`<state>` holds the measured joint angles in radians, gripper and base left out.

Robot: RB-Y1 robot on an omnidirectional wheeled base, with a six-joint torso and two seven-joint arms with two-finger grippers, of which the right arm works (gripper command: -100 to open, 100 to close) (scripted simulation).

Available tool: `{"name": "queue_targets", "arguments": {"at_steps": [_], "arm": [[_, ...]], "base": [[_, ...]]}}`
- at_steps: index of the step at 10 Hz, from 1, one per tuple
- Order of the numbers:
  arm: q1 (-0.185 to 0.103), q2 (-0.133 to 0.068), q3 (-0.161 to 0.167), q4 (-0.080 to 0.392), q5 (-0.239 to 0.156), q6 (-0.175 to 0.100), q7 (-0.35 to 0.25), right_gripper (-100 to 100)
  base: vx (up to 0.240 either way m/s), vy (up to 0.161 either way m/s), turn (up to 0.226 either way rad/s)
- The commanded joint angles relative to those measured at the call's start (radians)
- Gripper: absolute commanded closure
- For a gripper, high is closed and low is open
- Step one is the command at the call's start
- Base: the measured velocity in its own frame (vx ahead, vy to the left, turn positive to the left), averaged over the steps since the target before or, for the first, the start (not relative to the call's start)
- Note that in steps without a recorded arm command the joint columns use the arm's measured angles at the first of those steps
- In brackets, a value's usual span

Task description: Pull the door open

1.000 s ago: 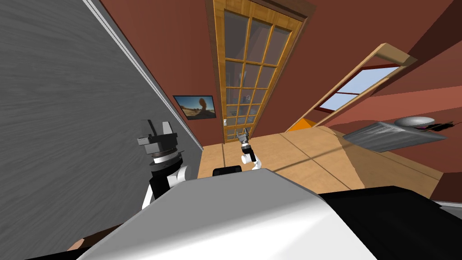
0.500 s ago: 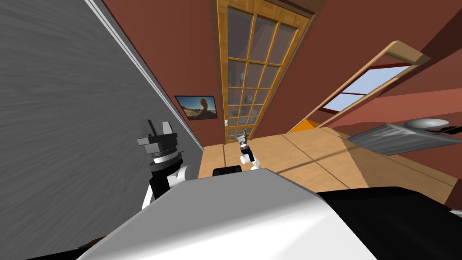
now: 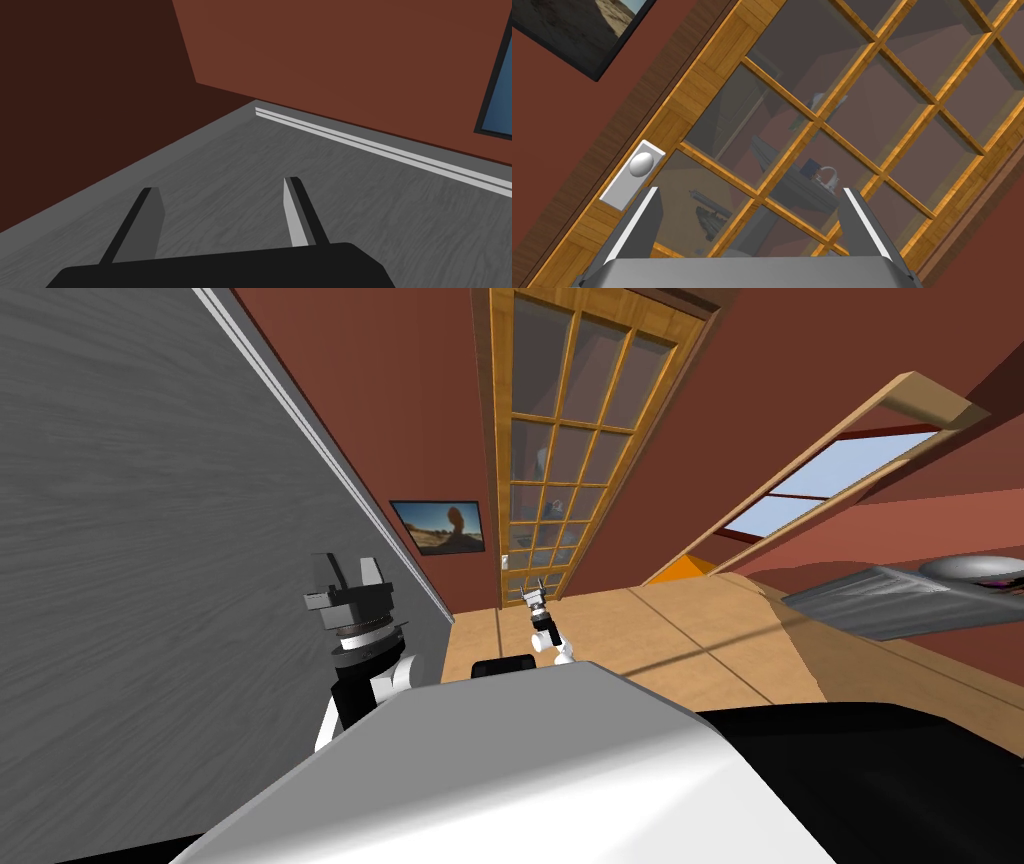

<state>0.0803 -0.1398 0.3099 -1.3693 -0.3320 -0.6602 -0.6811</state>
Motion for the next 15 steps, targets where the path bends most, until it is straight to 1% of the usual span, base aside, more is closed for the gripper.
{"name": "queue_targets", "arguments": {"at_steps": [1, 15], "arm": [[-0.017, -0.004, 0.008, 0.039, -0.018, -0.011, -0.032, -100], [-0.134, -0.024, 0.086, 0.345, -0.158, -0.108, -0.275, -100]], "base": [[0.053, 0.026, 0.033], [0.055, 0.032, 0.030]]}}
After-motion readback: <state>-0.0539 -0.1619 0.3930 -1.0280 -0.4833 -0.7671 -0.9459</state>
